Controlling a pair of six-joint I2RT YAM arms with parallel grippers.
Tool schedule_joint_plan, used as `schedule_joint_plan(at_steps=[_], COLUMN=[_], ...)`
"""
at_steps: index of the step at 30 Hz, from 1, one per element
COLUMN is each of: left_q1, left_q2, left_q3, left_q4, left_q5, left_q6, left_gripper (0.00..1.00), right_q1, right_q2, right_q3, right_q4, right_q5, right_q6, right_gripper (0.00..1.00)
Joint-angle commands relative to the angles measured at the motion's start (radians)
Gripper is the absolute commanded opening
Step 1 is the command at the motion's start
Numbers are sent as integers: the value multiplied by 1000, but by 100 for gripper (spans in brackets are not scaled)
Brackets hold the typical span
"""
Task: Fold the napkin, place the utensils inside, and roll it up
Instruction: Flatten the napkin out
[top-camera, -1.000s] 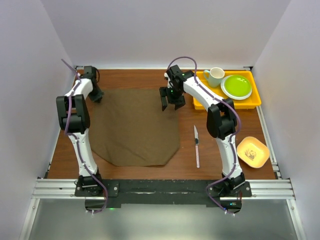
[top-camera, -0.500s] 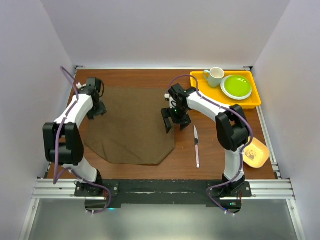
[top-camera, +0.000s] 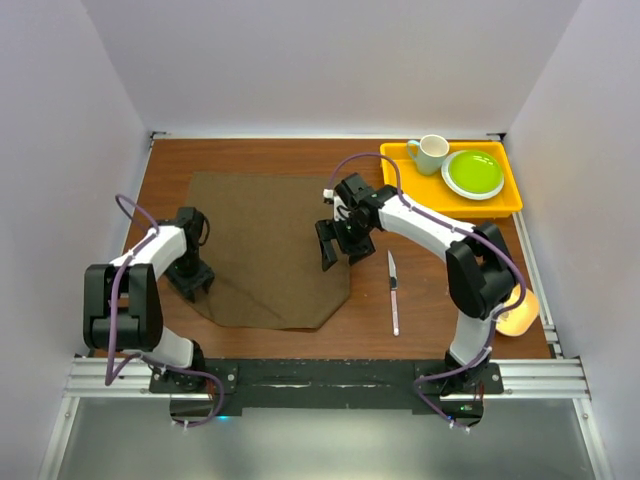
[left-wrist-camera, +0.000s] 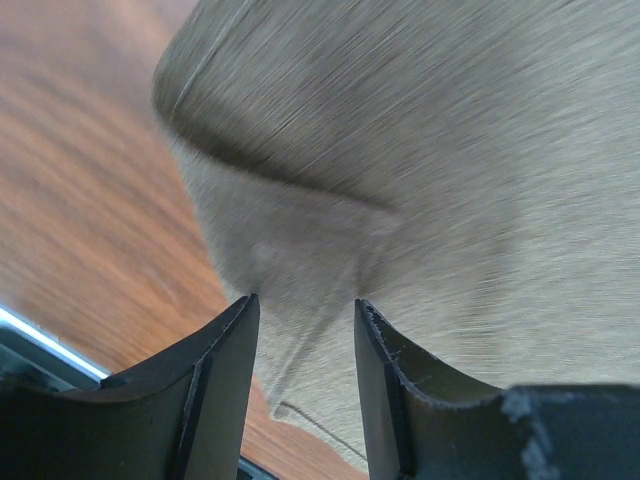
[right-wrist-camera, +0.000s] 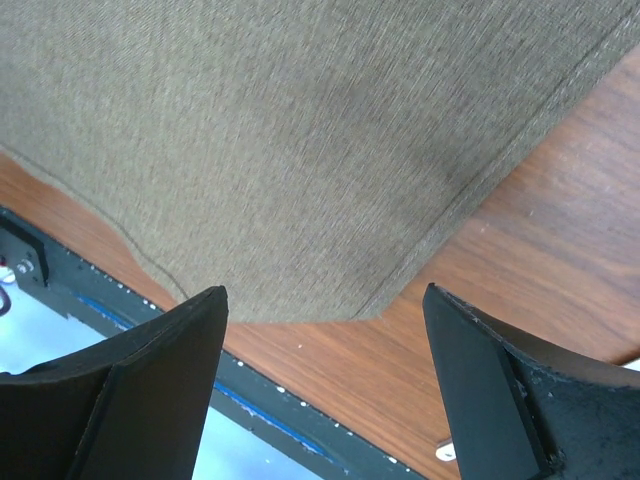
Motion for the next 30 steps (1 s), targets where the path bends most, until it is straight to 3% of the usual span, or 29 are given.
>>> schedule_joint_plan(at_steps=[1, 3, 5, 6, 7, 8, 13, 15, 16, 18, 19, 20, 23, 28, 30], left_q1=[3, 5, 6, 8, 8, 6, 93, 153, 167, 190, 189, 190, 189, 169, 150], left_q2=[-57, -53, -39, -39, -53, -69, -259, -321, -383, -427, -426, -426, -413, -353, -378], left_q3=[-59, -76, -78, -70, -67, -65, -116, -153, -162, -164, -156, -148, -130, -61, -55], left_q4=[10, 30, 30, 15, -5, -39, -168, -211, -228, -261, -268, -254, -157, -92, -16], left_q5=[-15, -10, -33, -45, -62, -93, -197, -209, -216, -220, -220, -220, -188, -119, 6], left_q6=[-74, -75, -83, -104, -123, -141, -363, -446, -480, -538, -531, -519, -355, -108, 62], left_gripper=[48, 47, 40, 34, 22, 18, 2, 0, 2, 16, 38, 54, 87, 89, 85], right_q1=[0, 0, 0, 0, -1, 0, 0, 0, 0, -1, -3, -3, -11, -21, -12], right_q2=[-102, -113, -122, -124, -122, -124, -127, -122, -121, -118, -119, -122, -131, -131, -135], right_q3=[-32, -50, -61, -61, -63, -61, -66, -72, -76, -82, -89, -101, -162, -286, -331], right_q4=[44, 50, 55, 51, 49, 44, 50, 52, 49, 38, 31, 24, 18, 129, 209], right_q5=[-6, -8, -1, 0, 3, 5, -9, -24, -35, -34, -38, -37, -38, -201, -236], right_q6=[22, 26, 26, 23, 21, 20, 24, 24, 27, 38, 41, 44, 44, 12, 1], right_gripper=[83, 83, 83, 83, 83, 83, 83, 83, 84, 84, 84, 85, 93, 97, 97])
